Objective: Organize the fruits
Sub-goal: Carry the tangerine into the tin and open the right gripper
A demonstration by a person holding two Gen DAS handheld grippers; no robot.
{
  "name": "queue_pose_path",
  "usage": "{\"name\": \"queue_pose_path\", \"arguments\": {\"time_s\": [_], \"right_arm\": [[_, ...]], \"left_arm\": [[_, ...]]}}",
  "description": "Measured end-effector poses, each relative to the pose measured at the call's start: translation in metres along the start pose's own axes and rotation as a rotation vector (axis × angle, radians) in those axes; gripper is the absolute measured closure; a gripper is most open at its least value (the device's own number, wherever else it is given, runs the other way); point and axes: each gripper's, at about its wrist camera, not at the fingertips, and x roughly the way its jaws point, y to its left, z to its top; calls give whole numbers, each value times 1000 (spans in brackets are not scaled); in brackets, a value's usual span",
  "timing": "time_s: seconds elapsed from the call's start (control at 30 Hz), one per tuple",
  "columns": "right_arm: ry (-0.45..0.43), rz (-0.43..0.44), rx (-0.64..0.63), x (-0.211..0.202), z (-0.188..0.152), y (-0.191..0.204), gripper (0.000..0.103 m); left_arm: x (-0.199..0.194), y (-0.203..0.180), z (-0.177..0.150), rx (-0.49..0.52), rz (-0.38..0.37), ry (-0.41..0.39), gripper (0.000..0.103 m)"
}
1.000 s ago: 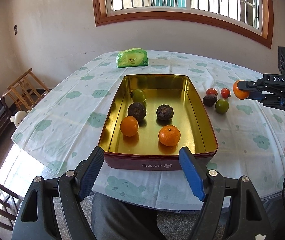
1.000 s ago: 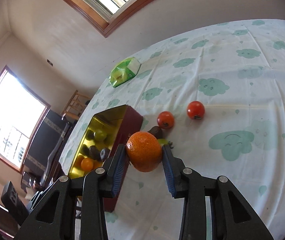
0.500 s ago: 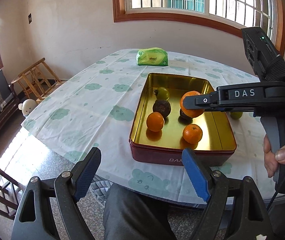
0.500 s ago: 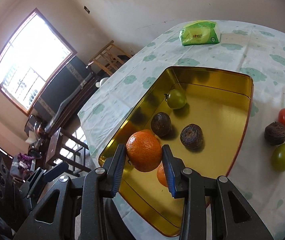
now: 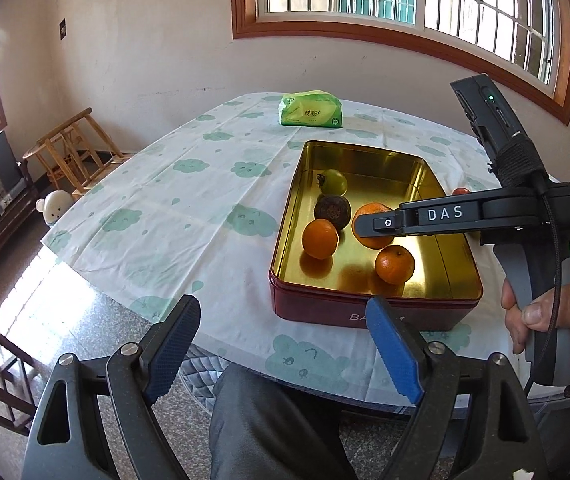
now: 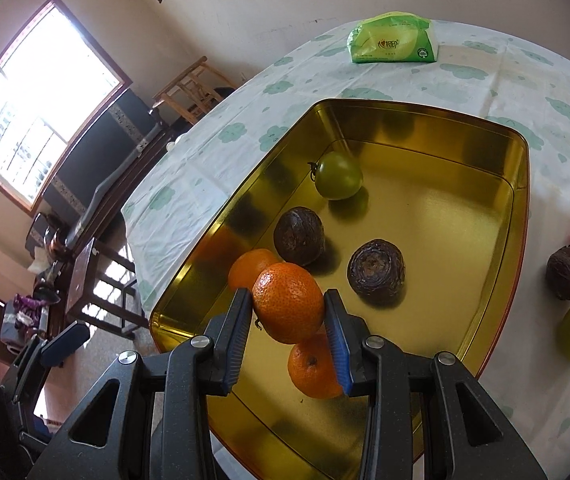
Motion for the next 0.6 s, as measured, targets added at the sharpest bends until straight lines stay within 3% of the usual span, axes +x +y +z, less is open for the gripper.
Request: {"name": "queue_pose_path", "arguments": {"time_s": [0.3,0.47,0.6], "right_arm": [[-15,14,6,-2,3,3,64],[-70,48,19,-17,2,1,63],[-146,23,25,-43,-8,-9,52]], "left_arm": [[3,1,-2,-1,2,16,20],[4,2,-2,-2,6,18,20],[4,0,-2,4,10,19,20]]}}
